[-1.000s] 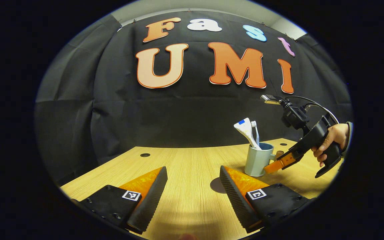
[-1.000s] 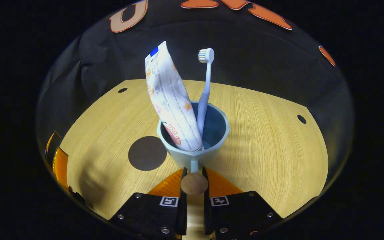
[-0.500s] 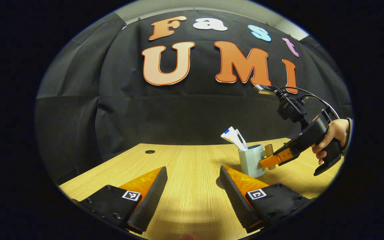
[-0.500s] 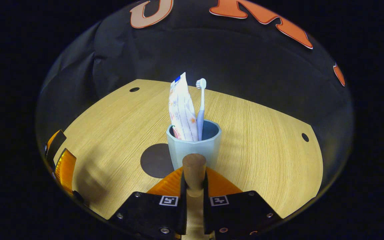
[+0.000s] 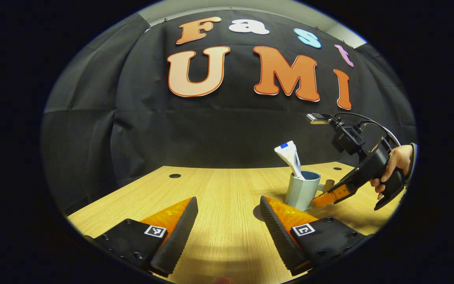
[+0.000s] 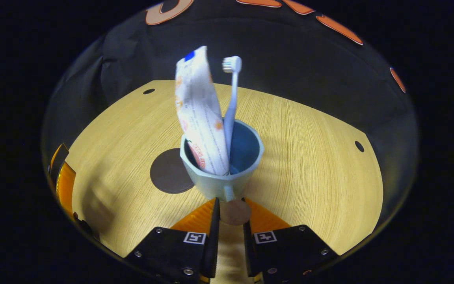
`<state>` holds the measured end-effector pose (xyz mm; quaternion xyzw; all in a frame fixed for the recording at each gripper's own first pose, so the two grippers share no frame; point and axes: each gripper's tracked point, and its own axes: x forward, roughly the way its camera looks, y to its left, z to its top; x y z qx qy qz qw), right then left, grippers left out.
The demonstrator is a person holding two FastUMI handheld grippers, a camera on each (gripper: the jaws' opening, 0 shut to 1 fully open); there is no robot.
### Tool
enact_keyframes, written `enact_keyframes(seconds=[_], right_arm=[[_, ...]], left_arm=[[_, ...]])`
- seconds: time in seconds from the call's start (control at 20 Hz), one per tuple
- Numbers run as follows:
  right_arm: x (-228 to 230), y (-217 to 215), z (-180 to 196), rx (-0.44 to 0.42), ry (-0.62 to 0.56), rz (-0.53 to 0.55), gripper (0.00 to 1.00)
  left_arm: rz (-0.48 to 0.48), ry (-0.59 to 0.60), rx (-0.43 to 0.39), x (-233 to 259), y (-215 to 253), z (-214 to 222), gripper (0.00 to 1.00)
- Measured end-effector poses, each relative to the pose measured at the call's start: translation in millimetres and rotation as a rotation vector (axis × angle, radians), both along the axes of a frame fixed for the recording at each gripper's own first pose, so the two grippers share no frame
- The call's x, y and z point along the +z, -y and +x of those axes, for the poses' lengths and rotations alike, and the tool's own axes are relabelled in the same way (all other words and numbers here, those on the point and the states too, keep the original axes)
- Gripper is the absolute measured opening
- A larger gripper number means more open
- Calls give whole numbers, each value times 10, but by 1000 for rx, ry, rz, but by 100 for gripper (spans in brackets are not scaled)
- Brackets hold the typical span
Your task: Put the toothbrush and toothpaste on the desktop into the cup, then pick up the cup and place it on the coaster on the desktop.
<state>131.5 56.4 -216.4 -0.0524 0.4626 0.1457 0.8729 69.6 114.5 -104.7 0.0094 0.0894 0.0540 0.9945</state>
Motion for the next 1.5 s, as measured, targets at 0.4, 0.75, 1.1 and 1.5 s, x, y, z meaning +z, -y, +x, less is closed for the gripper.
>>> enact_keyframes(seconds=[0.4,0.75,1.1,1.5], right_arm=[[16,-53,24,52,-18,10,34],[119,-43,97,3,21,77,16],[124,-79,141,7,73,130,15],[131,-18,196,78,73,153,15]], left_arm=[[-1,-4,14,-31,-83,-4,100],[4,-6,25,-38,-127,-30,100],[5,-3,35,-26,-170,-52,100],[15,0,44,2,-198,-98,96]])
